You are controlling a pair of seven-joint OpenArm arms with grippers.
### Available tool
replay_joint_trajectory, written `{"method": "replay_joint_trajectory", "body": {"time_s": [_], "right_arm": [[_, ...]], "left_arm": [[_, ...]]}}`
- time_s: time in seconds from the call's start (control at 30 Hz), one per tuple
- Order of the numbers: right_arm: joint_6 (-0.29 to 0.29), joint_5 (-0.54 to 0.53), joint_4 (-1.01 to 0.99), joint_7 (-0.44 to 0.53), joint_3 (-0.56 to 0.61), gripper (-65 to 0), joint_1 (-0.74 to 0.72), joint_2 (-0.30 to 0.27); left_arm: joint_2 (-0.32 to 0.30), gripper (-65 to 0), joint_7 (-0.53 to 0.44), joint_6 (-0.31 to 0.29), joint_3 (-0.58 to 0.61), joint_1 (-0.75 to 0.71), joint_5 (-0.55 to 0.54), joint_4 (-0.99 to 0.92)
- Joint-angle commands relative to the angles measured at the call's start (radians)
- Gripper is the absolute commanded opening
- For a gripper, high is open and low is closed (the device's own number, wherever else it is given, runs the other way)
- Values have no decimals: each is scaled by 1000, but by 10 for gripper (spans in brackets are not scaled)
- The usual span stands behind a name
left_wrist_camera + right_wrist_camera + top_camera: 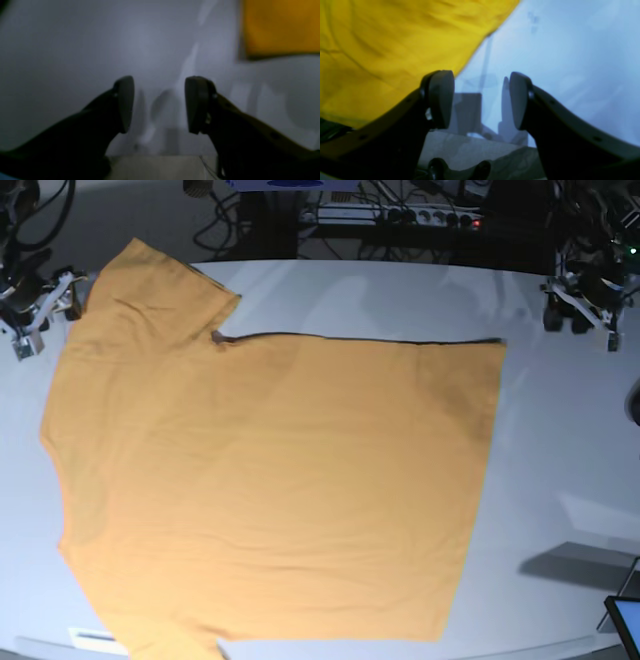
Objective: Fold the T-shirt properly
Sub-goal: 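Lower the left gripper onto the shirt's shoulder corner by the collar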
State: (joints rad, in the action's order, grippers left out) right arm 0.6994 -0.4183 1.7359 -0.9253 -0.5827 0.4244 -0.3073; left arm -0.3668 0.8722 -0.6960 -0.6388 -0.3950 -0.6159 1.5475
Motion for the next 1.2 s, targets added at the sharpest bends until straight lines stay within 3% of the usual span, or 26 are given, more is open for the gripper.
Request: {"method": "replay_joint_trajectory", "body": {"time_s": [0.0, 0.4, 0.5, 0.63, 0.8, 1.17], "right_arm": [[-1, 3, 14, 16, -9, -303, 0, -20], [-1, 12, 14, 18, -9, -303, 0, -19], [-1, 12, 14, 18, -9, -303, 0, -19], [-1, 12, 14, 18, -9, -303, 0, -19], [-1, 12, 14, 18, -9, -305, 0, -19], [-1, 12, 14, 18, -9, -305, 0, -16]], "left_arm": [[-21, -331, -20, -2, 1, 14, -19, -3], [22, -331, -14, -2, 27, 94, -23, -58], [42, -331, -14, -2, 86, 92, -29, -55], [55, -331, -14, -2, 159, 84, -128, -61], [51, -331, -14, -2, 158, 54, -252, -58], [53, -331, -14, -2, 156, -26, -270, -32]]}}
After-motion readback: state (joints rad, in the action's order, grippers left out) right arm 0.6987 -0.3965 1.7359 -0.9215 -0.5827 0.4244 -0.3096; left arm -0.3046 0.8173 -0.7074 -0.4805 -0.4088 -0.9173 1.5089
